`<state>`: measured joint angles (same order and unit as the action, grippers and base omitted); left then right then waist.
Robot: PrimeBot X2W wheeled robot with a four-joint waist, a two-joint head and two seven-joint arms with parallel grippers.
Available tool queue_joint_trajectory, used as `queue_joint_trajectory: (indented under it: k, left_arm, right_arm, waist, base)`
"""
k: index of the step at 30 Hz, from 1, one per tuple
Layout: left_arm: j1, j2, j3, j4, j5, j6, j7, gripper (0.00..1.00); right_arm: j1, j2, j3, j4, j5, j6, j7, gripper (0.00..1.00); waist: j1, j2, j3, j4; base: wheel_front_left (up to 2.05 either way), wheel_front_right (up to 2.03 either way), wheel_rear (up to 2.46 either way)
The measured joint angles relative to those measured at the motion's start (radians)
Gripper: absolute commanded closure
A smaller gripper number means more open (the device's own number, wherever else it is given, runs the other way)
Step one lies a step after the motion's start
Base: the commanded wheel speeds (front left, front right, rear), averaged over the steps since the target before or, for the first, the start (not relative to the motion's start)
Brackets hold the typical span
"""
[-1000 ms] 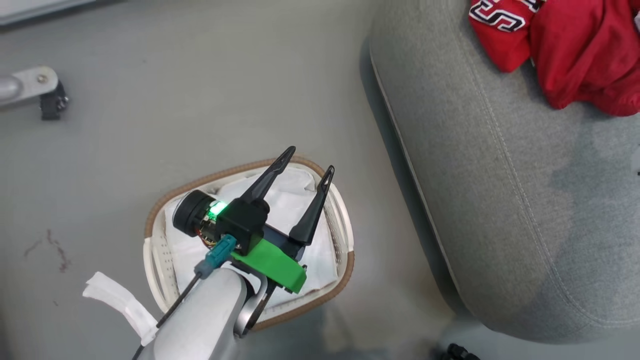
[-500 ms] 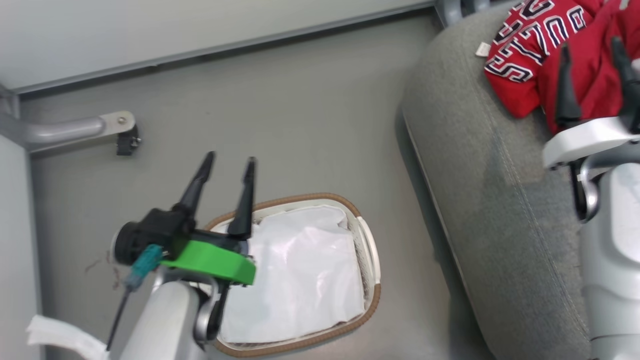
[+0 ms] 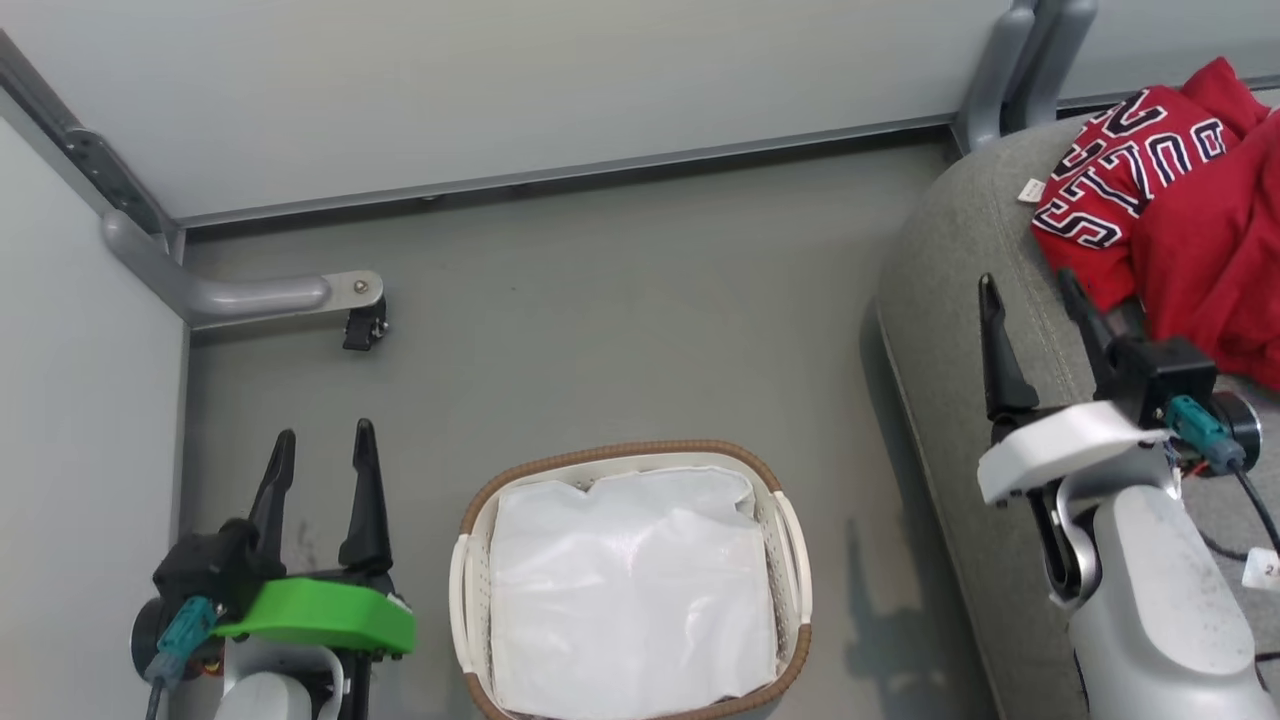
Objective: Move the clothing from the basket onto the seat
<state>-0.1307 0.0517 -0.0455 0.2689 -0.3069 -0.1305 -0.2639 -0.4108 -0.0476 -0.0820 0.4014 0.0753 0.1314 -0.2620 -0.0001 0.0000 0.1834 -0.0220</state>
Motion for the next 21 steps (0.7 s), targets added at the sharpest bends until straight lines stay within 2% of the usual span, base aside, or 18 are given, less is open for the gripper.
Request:
queue_joint_trajectory:
  k: [5, 13, 21]
  left_arm:
    - [0.050, -0.001, 0.011, -0.001, -0.014, 0.000, 0.000, 0.00]
    - [0.099, -0.001, -0.017, 0.008, -0.044, 0.000, 0.000, 0.00]
    - [0.100, -0.001, -0.018, 0.012, -0.046, 0.000, 0.000, 0.00]
  right_arm:
    - [0.093, 0.000, 0.021, -0.030, 0.060, 0.000, 0.000, 0.00]
    - [0.202, -0.001, 0.059, -0.067, 0.083, 0.000, 0.000, 0.00]
    - [0.218, -0.001, 0.064, -0.063, 0.096, 0.000, 0.000, 0.00]
  waist:
    - [0.0000, 0.0000, -0.033, 0.022]
    - [0.0000, 0.0000, -0.067, 0.045]
    - [0.0000, 0.0000, -0.076, 0.043]
  base:
    - [0.00, 0.00, 0.00]
    - [0.00, 0.00, 0.00]
    - [0.00, 0.00, 0.00]
